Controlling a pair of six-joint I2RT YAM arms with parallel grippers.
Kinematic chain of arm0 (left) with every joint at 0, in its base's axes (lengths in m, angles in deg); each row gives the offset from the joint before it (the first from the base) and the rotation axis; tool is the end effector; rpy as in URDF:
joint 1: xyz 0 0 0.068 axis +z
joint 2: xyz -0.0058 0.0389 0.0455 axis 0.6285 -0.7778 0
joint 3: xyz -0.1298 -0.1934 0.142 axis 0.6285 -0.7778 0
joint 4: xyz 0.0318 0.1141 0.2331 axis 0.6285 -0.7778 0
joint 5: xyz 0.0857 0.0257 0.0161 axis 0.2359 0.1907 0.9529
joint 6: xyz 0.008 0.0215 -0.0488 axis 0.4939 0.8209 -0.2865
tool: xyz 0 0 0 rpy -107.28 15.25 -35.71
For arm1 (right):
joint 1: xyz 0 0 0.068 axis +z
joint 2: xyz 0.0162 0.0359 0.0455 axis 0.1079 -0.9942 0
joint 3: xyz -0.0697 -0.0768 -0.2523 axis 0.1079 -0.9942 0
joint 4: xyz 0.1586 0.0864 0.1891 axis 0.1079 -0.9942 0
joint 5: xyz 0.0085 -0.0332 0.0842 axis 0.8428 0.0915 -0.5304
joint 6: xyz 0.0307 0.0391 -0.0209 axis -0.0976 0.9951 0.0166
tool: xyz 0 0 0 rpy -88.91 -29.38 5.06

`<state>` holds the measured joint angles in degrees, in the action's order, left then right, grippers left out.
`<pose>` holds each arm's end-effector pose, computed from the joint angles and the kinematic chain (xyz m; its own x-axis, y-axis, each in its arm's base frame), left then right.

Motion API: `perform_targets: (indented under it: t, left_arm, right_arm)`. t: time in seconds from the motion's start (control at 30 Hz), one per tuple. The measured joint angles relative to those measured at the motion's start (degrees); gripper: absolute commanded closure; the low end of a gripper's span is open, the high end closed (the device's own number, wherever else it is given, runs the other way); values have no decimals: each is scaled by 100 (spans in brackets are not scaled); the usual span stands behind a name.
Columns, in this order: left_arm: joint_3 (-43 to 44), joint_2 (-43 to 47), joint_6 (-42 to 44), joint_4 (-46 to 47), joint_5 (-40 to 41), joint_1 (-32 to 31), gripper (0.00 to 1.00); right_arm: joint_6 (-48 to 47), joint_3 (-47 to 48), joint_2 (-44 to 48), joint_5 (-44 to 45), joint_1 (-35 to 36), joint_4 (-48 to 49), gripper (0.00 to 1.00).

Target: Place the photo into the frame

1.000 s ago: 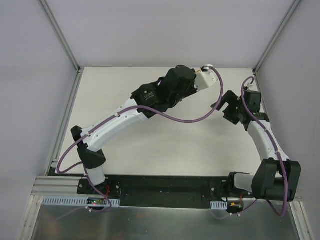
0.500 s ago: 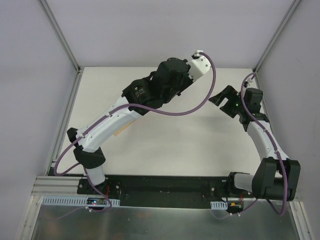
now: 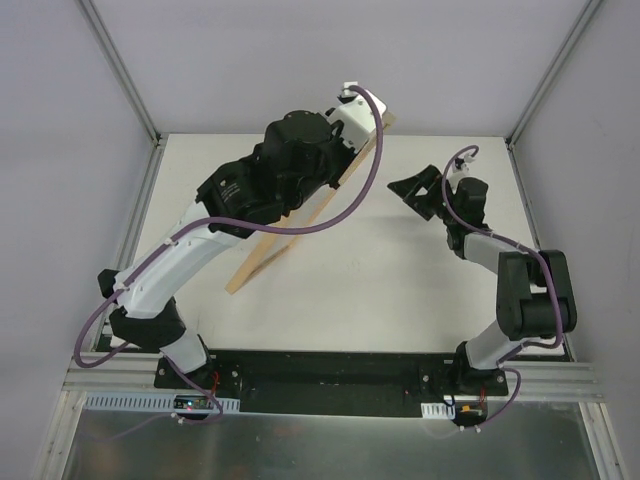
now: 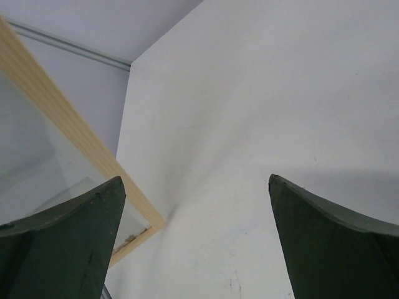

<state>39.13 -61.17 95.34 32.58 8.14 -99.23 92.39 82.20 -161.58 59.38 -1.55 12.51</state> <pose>0.1721 -0.2688 0.5436 0.0851 0.3245 -0.9421 0.5431 0.7776 0.3169 0.3316 0.0445 0.2319 -0.4181 0.4154 -0.8079 -0.3969 0.7165 0.5737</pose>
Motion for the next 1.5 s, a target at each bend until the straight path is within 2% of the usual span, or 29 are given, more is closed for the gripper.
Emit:
perform_targets:
  t: [0.27,0.33,0.5,0.7,0.97,1.07,1.2,1.5]
  left_arm:
    - [-2,413,-297,-7,50,11,100]
    - [-2,487,-407,-7,98,44,100]
    - [-232,715,-848,-11,166,212,100]
    - [-291,778,-1429,-175,-24,544,100]
    - [-205,774,-2197,-654,-634,896,100]
    - [-76,745,-2538,-839,-793,1064,100]
    - [79,629,-3051,-986,-1034,1488,100]
    - [-254,365,-3849,-835,-2146,3018,100]
  right_arm:
    - [758,2,-785,26,247,1311,0]
    - [994,2,-1016,26,326,1825,4]
    - [1646,-83,-1676,96,433,3086,4]
    - [1993,-136,-2208,205,688,3477,4]
    - [2157,-9,-2356,229,1014,3648,4]
    - [2135,-186,-2210,367,975,3657,4]
    - [1980,-754,-1523,656,859,3456,4]
    - [999,-1250,376,1261,745,1810,4]
